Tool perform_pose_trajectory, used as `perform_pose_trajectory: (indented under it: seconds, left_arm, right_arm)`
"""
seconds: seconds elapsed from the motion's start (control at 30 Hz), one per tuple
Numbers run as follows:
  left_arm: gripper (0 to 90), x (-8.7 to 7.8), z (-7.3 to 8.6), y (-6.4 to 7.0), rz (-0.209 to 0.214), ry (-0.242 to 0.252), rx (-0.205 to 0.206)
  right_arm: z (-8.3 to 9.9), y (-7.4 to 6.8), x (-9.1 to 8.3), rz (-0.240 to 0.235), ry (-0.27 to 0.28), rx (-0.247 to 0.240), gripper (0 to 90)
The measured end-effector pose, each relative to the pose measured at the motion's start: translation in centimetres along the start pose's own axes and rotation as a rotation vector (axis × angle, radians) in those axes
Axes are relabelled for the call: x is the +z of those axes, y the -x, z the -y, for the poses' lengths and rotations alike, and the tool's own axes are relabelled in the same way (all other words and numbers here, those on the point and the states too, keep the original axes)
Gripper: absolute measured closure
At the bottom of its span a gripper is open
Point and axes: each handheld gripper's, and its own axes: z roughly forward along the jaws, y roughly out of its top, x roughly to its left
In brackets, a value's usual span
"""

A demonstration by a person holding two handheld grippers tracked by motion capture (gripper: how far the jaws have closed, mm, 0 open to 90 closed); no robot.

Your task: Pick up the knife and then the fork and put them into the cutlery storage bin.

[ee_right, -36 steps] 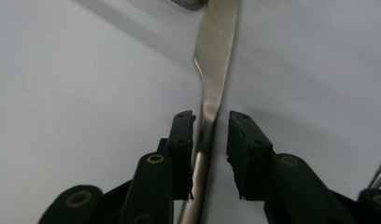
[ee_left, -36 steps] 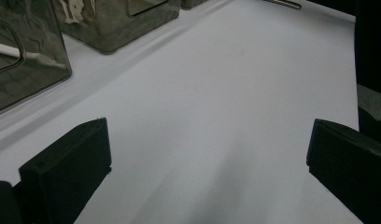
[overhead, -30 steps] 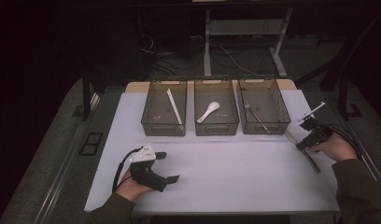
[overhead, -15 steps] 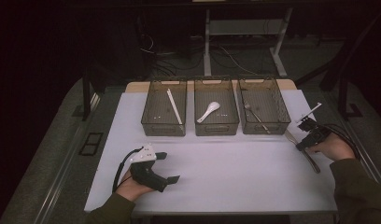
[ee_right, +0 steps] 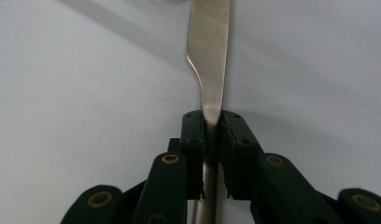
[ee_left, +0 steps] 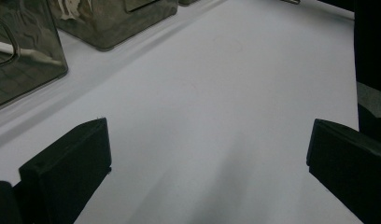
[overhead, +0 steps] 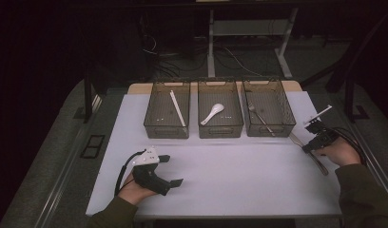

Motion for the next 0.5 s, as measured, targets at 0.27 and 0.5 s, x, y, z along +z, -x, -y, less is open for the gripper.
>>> perform_pose_trajectory:
  seconds: [0.27,0.5]
  left_arm:
    - [0.0,0.00,0.02,-0.03,0.001,0.000,-0.002]
    - [0.0,0.00,0.02,-0.01,0.001,0.000,-0.002]
  right_arm:
    - [0.25,0.37,-0.13,-0.013,0.017,0.012,79.6]
    - [0.72,0.89,-0.39,0.001,0.014,0.028,79.5]
